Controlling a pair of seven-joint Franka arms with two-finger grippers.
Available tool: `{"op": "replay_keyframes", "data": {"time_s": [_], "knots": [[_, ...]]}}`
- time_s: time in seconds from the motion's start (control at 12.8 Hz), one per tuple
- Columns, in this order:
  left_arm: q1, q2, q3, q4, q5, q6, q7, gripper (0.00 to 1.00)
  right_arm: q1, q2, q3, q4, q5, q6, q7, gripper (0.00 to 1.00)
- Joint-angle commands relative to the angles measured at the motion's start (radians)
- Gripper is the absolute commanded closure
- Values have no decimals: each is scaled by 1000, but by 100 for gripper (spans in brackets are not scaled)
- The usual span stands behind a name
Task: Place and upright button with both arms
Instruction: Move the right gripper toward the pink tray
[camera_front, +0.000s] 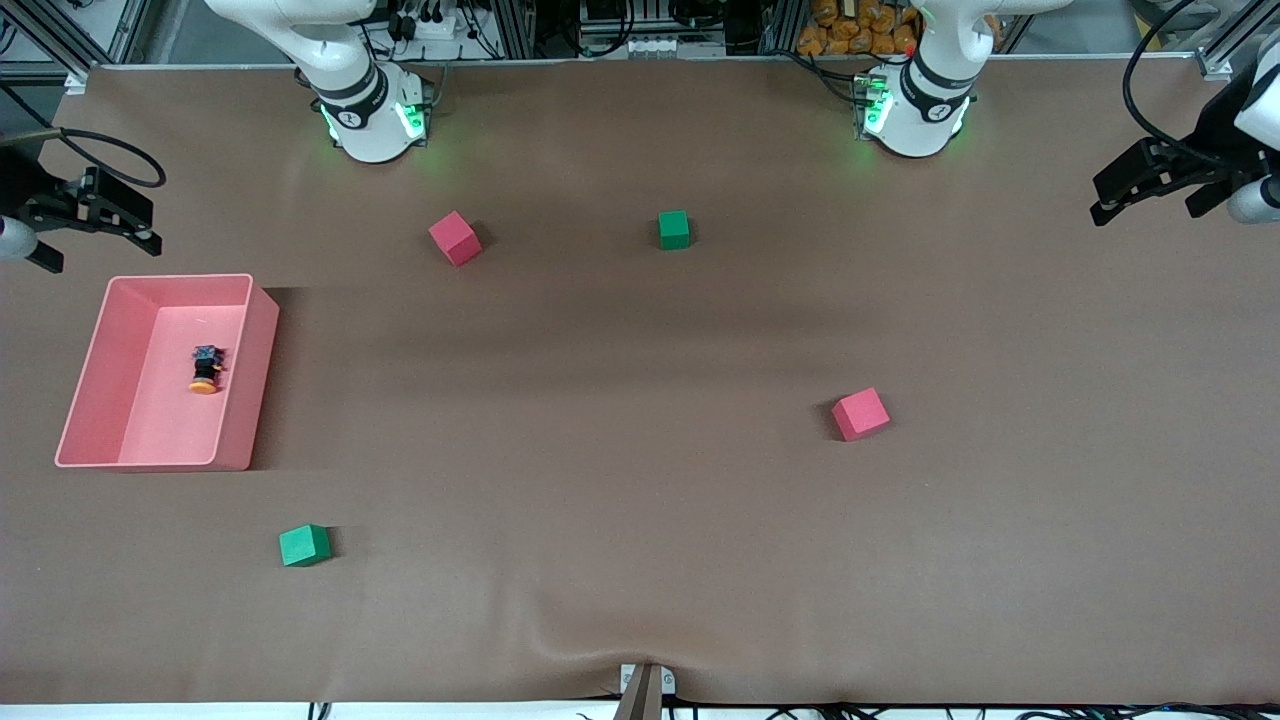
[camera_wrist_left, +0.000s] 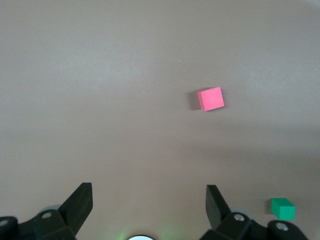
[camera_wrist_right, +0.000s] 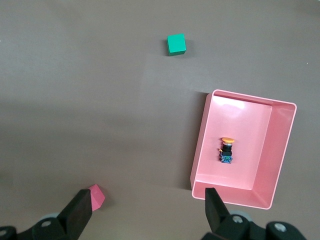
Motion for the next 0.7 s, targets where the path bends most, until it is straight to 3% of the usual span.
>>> {"op": "replay_keyframes", "data": {"time_s": [0.0, 0.23, 0.63], "knots": [[10, 6, -1, 24, 2, -21, 33, 0, -31, 50, -5, 19, -19, -16, -17, 0], [10, 9, -1, 19, 1, -23, 38, 0, -113, 155, -5, 21, -23, 0, -22, 0], [10, 8, -3, 16, 1, -24, 38, 0, -215, 308, -5, -57, -71, 204, -39, 0]]}}
